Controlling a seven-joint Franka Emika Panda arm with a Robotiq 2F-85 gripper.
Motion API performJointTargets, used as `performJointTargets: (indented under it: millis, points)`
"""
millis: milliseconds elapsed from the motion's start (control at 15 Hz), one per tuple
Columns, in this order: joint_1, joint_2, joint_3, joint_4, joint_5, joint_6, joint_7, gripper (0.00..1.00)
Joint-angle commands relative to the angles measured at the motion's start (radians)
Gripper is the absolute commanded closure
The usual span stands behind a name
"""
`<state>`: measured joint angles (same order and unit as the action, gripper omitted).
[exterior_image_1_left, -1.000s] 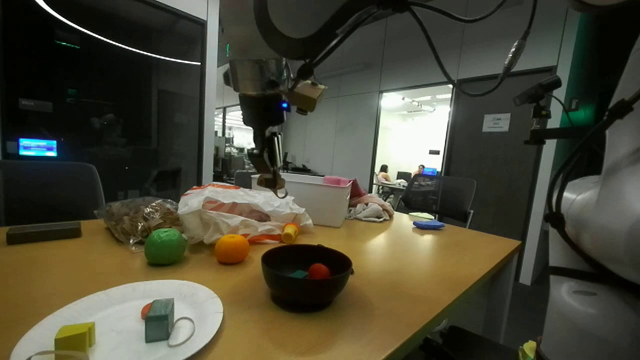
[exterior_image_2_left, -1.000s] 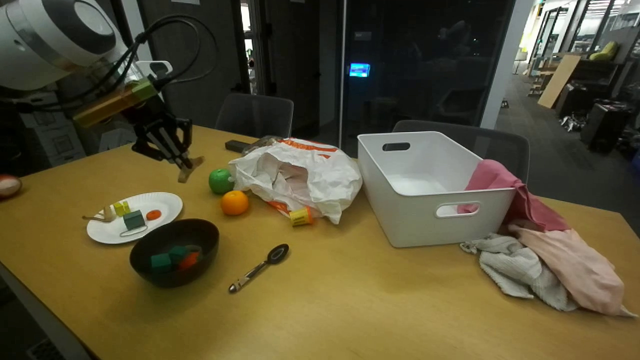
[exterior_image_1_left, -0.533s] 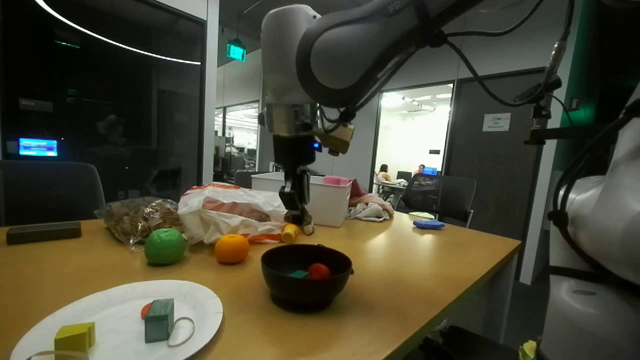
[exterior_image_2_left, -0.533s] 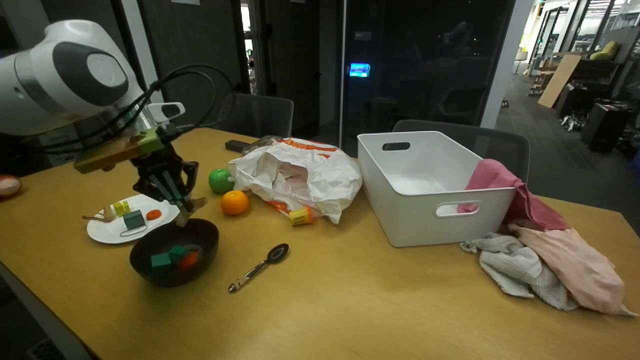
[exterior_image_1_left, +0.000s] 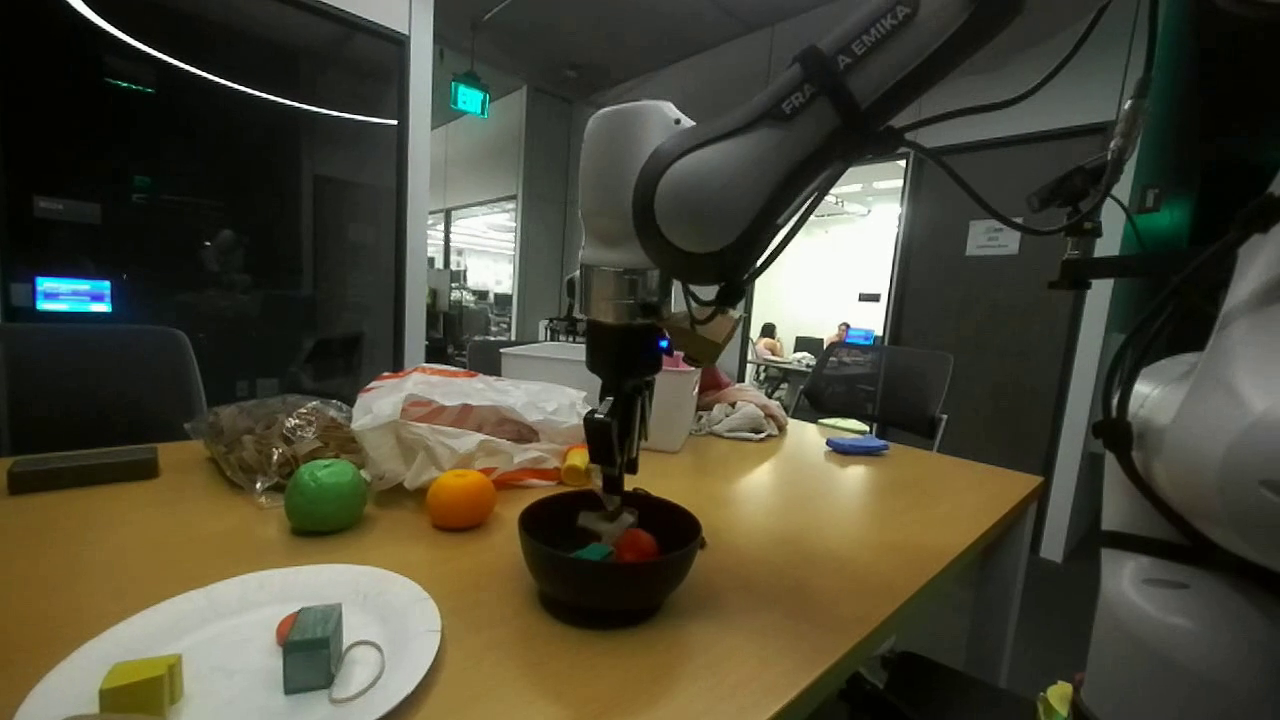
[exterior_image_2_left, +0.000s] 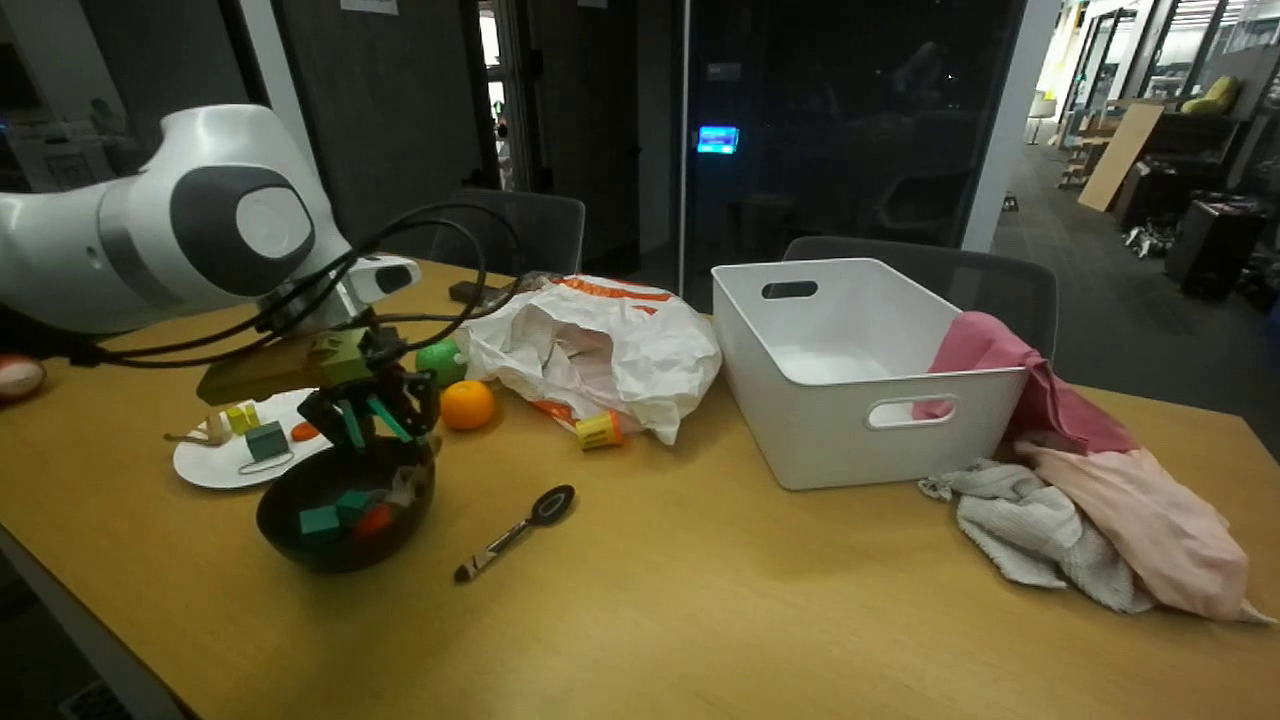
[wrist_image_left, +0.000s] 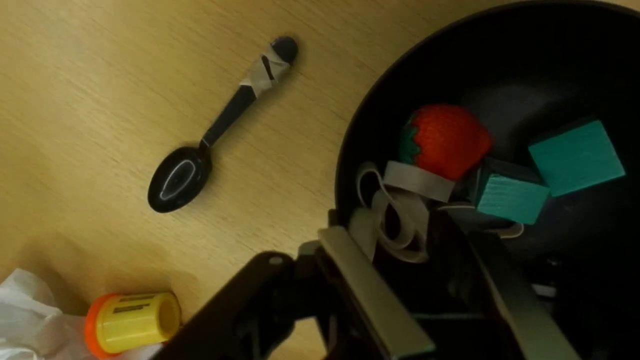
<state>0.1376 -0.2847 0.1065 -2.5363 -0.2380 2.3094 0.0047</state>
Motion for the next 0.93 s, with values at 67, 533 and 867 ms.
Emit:
performJointTargets:
  millis: [67, 533, 867]
  points:
    - [-0.017, -0.025, -0.007, -0.002, 0.073, 0.059, 0.009, 0.14]
    - [-0.089, -0.102, 0.019, 0.035, -0.034, 0.047, 0.115, 0.00]
    - [-0.074, -0.090, 0.027, 0.034, -0.011, 0.047, 0.091, 0.00]
